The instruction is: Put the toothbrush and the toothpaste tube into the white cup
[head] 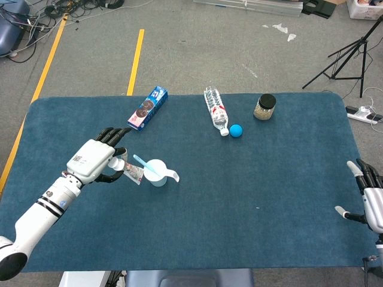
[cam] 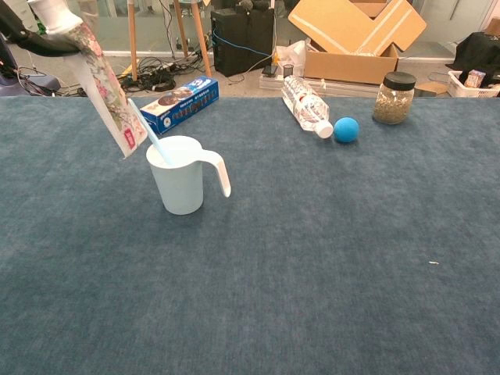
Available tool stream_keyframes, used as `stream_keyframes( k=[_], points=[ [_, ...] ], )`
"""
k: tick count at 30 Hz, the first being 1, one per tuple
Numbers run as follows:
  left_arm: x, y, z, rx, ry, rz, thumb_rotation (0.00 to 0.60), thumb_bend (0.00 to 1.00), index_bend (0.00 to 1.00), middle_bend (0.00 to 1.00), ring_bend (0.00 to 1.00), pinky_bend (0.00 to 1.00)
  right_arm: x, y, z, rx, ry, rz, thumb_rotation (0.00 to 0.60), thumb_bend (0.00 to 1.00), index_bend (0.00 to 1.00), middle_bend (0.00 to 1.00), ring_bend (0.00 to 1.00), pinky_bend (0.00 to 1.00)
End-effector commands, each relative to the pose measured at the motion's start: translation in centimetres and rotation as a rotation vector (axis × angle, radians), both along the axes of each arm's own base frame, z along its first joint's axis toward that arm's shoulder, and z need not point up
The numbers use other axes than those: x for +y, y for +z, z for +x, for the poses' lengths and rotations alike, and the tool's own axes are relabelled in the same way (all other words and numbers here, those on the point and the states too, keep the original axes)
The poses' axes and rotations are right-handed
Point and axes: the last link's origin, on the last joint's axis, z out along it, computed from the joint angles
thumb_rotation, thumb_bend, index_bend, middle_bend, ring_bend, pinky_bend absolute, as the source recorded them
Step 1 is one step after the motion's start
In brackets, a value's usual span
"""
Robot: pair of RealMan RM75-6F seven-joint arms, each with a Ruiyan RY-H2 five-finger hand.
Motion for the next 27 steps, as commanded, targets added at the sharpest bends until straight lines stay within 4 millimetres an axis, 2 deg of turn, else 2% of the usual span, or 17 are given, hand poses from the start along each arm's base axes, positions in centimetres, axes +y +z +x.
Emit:
stream_keyframes(
  k=[1,10,27],
  points=[
    [0.2,-0.4,0.3,0.001,-0.009,-0.003,0.600,0.38,0.71,0.00,0.00,0.00,0.0,0.0,0.0,0.000,0.000,0.000,0.600,0.00,0.03,0.04,0.06,0.50],
    [1.3,-1.8,1.1,-0.029,-0.029,-0.003,0.600,0.38,0.71,0.00,0.00,0.00,0.1,0.1,0.0,-0.003,0.003,-0.003,0.600,0.00,0.03,0.04,0.06,0.50],
    [2.8,-4.6,0.8,-0.005,-0.059,-0.022,0.600,0.38,0.71,0.00,0.00,0.00,0.2,0.4,0.1,-0.010,0.006,-0.009,0.600,0.00,0.03,0.04,0.06,0.50]
  ],
)
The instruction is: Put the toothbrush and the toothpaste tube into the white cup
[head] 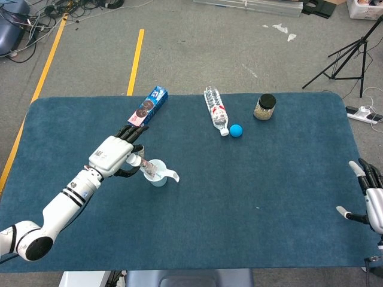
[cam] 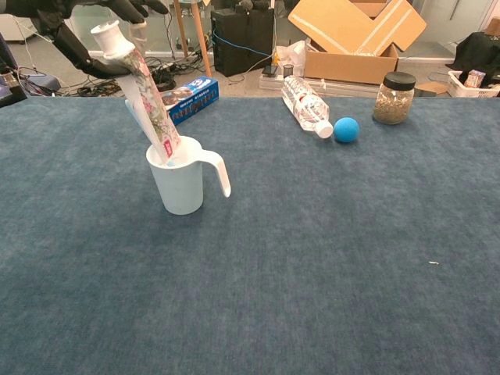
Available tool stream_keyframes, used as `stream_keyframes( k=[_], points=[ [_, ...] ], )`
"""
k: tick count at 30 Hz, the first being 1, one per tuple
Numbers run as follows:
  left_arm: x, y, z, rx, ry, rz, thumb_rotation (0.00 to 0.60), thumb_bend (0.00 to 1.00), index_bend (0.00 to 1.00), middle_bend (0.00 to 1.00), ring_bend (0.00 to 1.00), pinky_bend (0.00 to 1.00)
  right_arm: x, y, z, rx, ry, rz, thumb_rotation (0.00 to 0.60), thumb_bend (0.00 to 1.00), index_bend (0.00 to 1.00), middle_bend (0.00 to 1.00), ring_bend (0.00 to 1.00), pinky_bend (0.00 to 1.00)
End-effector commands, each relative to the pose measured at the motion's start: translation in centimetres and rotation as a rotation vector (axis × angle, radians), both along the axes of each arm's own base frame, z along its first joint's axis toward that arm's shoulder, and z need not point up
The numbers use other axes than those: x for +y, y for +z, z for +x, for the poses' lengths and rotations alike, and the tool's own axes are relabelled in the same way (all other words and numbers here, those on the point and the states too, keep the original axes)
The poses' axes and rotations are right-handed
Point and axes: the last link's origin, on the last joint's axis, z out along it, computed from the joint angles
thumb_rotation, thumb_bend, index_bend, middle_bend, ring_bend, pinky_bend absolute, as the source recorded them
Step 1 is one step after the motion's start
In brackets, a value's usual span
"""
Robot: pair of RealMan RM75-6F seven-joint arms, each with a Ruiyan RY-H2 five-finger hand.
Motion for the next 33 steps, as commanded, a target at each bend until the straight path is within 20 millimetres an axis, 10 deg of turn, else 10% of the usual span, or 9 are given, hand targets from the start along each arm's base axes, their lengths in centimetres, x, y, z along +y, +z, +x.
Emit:
stream_keyframes(
  k=[1,33],
  points=[
    [0.1,-0.4,0.0,0.008,-0.005,-0.003,0.600,0.38,0.71,0.00,0.00,0.00,0.0,0.0,0.0,0.000,0.001,0.000,0.600,0.00,0.03,0.04,0.06,0.50],
    [1.8,-6.0,0.0,0.053,0.012,-0.088,0.600,0.38,0.65,0.00,0.00,0.00,0.0,0.3,-0.1,-0.014,-0.003,0.001,0.600,0.00,0.03,0.04,0.06,0.50]
  ],
)
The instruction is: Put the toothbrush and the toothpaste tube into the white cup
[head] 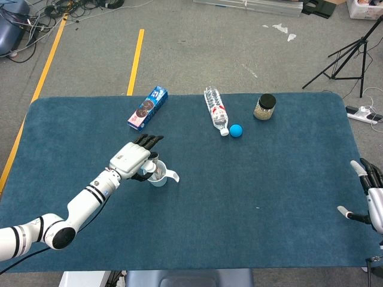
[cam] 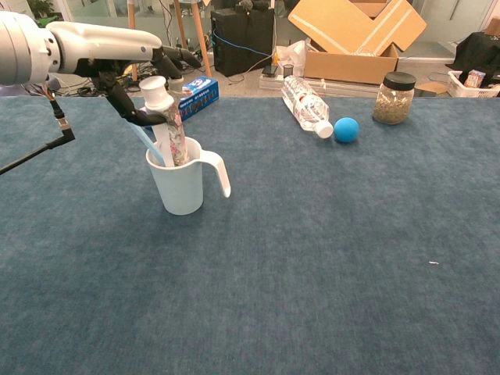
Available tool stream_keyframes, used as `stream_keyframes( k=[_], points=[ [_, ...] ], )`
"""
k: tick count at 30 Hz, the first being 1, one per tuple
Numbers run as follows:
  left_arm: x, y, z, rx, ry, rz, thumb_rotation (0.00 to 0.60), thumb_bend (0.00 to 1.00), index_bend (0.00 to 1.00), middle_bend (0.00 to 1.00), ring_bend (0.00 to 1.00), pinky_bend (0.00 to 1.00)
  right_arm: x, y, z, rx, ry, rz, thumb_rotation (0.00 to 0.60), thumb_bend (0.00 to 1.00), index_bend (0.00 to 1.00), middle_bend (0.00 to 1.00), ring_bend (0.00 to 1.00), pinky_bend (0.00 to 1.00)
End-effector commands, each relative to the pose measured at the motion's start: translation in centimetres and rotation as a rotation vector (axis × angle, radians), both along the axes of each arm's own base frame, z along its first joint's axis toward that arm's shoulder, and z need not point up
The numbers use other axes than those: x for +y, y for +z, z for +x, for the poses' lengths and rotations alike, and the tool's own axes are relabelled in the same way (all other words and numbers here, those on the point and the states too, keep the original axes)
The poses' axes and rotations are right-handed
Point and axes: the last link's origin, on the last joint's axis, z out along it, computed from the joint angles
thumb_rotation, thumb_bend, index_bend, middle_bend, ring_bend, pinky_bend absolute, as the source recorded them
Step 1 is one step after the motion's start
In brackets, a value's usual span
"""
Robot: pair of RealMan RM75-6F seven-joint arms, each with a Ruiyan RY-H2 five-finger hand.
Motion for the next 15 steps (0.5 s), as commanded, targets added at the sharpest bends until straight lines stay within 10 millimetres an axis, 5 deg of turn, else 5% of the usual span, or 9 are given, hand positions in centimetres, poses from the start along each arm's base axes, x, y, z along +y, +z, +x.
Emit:
stream_keyframes(
  k=[1,15],
  points=[
    [0.24,-0.41,-0.08,0.009,0.006,-0.003,0.600,0.38,0.64,0.00,0.00,0.00,0.02,0.03,0.02,-0.002,0.001,0.001,0.600,0.00,0.03,0.04,0.06,0.50],
    [0.88,-1.31,-0.91,0.042,0.038,-0.007,0.600,0.38,0.54,0.00,0.00,0.00,0.04,0.15,0.01,-0.007,0.001,0.001,0.600,0.00,0.03,0.04,0.06,0.50]
  ],
)
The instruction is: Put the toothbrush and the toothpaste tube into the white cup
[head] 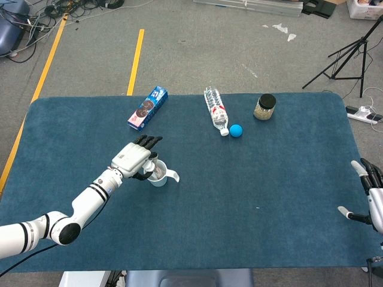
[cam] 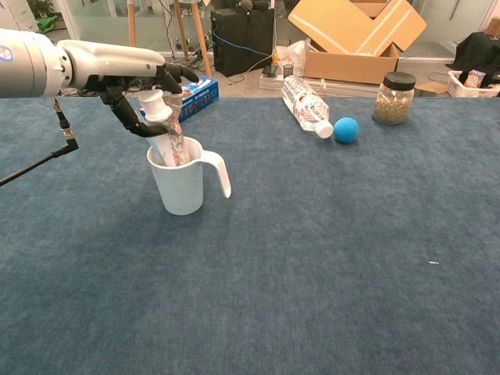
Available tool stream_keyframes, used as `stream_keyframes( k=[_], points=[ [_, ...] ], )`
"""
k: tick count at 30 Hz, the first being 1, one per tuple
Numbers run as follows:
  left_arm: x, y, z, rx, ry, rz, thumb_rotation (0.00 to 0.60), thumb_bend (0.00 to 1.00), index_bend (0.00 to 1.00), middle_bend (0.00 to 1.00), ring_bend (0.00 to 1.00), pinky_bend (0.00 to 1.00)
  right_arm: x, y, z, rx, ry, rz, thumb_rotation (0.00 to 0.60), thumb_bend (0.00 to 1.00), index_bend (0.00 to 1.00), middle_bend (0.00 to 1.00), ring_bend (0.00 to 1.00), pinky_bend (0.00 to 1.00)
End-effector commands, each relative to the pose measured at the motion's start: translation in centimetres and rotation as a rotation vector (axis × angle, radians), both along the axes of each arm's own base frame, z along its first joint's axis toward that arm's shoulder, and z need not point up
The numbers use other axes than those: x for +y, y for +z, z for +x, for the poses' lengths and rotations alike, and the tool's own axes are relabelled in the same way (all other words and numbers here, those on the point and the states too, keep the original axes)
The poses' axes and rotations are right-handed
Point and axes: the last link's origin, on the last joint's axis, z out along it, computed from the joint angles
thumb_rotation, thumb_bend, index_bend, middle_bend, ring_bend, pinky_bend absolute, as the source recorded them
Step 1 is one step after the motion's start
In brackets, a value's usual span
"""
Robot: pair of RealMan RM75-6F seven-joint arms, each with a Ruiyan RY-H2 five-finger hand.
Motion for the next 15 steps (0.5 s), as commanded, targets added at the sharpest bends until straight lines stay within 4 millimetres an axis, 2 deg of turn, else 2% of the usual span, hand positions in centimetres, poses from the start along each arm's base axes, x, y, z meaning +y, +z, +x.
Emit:
stream_keyframes(
  k=[1,15],
  points=[
    [0.00,-0.07,-0.16,0.005,0.004,0.001,0.600,0.38,0.52,0.00,0.00,0.00,0.00,-0.02,0.00,0.000,0.000,0.001,0.600,0.00,0.03,0.04,0.06,0.50],
    [-0.10,-0.14,-0.75,0.019,0.018,-0.002,0.600,0.38,0.33,0.00,0.00,0.00,-0.07,-0.10,-0.05,0.001,-0.004,0.004,0.600,0.00,0.03,0.04,0.06,0.50]
  ],
)
